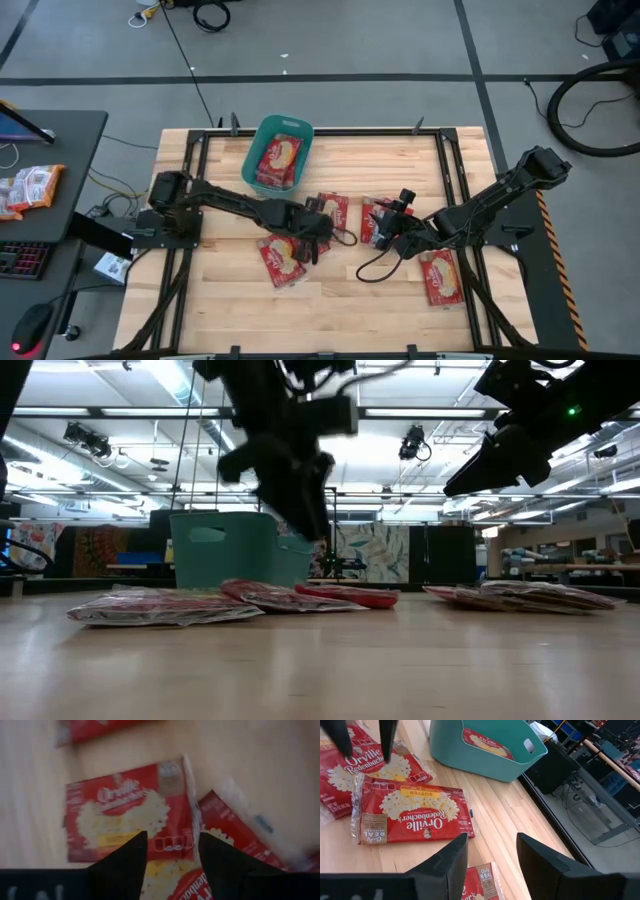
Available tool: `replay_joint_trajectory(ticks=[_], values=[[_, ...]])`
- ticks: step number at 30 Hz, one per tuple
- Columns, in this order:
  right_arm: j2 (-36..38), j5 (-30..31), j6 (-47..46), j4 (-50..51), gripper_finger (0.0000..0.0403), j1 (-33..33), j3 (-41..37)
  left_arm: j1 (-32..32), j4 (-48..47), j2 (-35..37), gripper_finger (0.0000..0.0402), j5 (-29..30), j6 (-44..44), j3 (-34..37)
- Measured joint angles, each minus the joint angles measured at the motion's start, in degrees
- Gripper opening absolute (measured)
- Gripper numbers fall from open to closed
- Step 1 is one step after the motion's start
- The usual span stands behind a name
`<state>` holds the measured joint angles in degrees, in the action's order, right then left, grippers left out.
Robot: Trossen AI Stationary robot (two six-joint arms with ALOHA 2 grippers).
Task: Sort popcorn bags into baskets
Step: Put the red popcorn bag into the green bin
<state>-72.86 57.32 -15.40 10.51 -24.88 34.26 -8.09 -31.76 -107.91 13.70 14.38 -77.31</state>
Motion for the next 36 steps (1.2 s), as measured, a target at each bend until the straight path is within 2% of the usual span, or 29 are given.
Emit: replay_joint_trajectory(ticks=[5,13,19,27,32,36], values=[[0.0,0.0,0.0,-0.2,0.0174,0.0,0.0,-0.9,-0.7,-4.4,0.0217,0.3,4.8,0.0],[0.0,-0.3,0.0,-0.3,0.0174,0.0,0.0,-1.2,-0.7,-7.9,0.0205,2.6,5.8,-0.1],[0.0,-0.4,0.2,-0.4,0.0174,0.0,0.0,-1.2,-0.6,-8.3,0.0147,3.5,6.3,-0.1],[0.0,-1.6,0.2,-0.7,0.0174,0.3,0.0,-1.1,-0.5,-8.5,0.0016,3.9,4.9,0.0],[0.0,-1.7,0.2,-0.8,0.0174,0.3,0.0,-1.1,-0.9,-7.6,0.0006,3.7,4.4,0.1],[0.0,-1.7,0.2,-0.8,0.0174,0.3,0.0,-0.8,-1.4,-4.1,0.0004,3.4,4.3,0.1]])
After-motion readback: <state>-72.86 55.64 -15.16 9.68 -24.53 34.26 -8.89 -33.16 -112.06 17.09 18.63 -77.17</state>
